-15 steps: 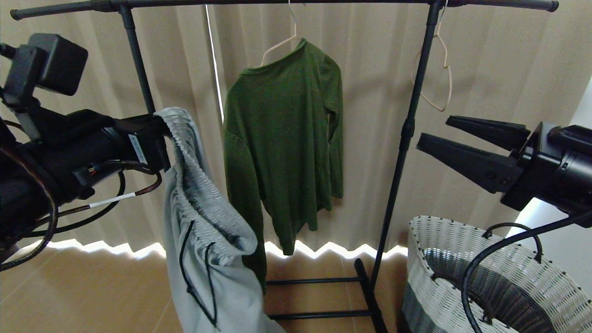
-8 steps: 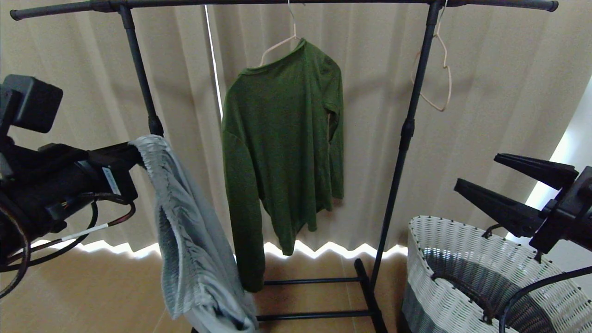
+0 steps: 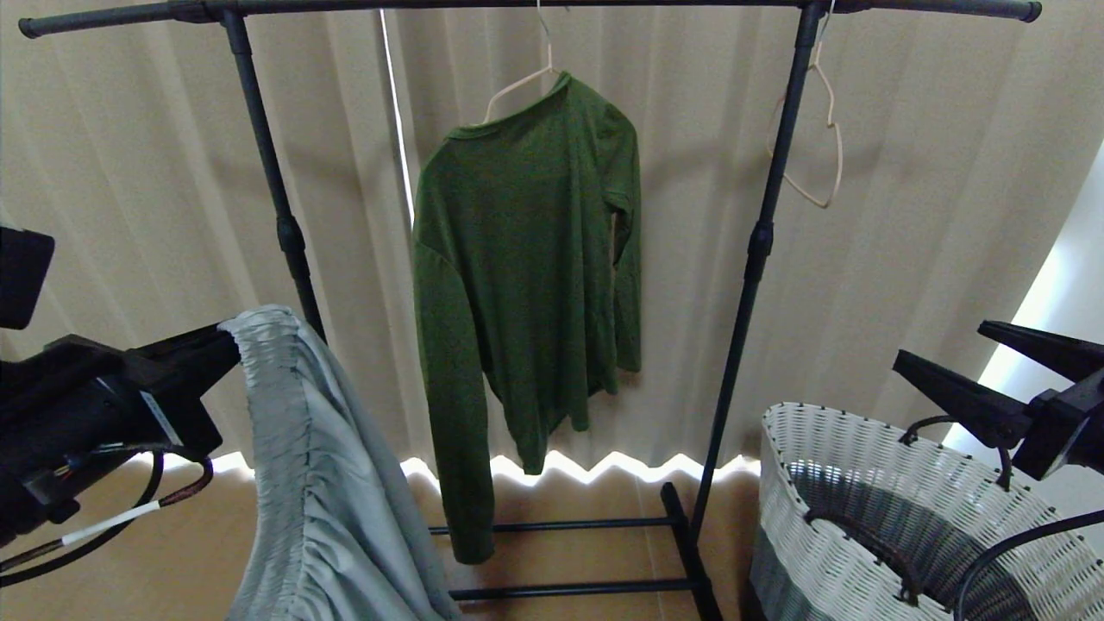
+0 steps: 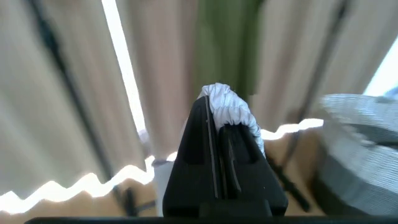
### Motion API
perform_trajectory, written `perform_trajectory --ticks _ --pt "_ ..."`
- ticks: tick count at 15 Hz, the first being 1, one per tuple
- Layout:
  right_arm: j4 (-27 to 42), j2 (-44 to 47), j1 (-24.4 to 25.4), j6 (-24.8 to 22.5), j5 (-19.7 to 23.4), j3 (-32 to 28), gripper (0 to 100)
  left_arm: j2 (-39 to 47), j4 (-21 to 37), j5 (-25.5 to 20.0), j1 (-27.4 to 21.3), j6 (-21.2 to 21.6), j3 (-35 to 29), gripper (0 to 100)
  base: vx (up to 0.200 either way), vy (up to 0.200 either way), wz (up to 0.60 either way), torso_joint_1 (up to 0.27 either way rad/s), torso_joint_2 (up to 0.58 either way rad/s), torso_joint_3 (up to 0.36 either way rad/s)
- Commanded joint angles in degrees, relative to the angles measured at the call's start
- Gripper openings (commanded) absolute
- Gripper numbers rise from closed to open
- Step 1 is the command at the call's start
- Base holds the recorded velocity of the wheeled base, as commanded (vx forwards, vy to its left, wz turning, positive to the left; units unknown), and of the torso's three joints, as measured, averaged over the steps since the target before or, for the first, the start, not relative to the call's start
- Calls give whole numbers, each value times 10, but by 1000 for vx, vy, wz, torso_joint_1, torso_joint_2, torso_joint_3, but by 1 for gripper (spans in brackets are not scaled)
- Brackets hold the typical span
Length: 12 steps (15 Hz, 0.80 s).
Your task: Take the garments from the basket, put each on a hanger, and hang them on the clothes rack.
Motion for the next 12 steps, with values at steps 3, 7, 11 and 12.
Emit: perform_trajectory --ticks 3,7,11,12 --pt "-2 1 -6 -2 -18 -6 100 -13 -2 -11 -1 -1 13 0 0 0 0 0 0 0" --pt "-2 0 -6 -1 -19 -1 100 -21 -2 -11 1 1 26 0 0 0 0 7 -53 -48" --pt "-2 -1 -6 -1 -19 -1 100 -21 -2 -11 1 1 27 0 0 0 0 84 -306 -297" --pt "-2 -1 -6 -1 -19 0 100 -21 -2 -11 1 1 27 0 0 0 0 115 -554 -325"
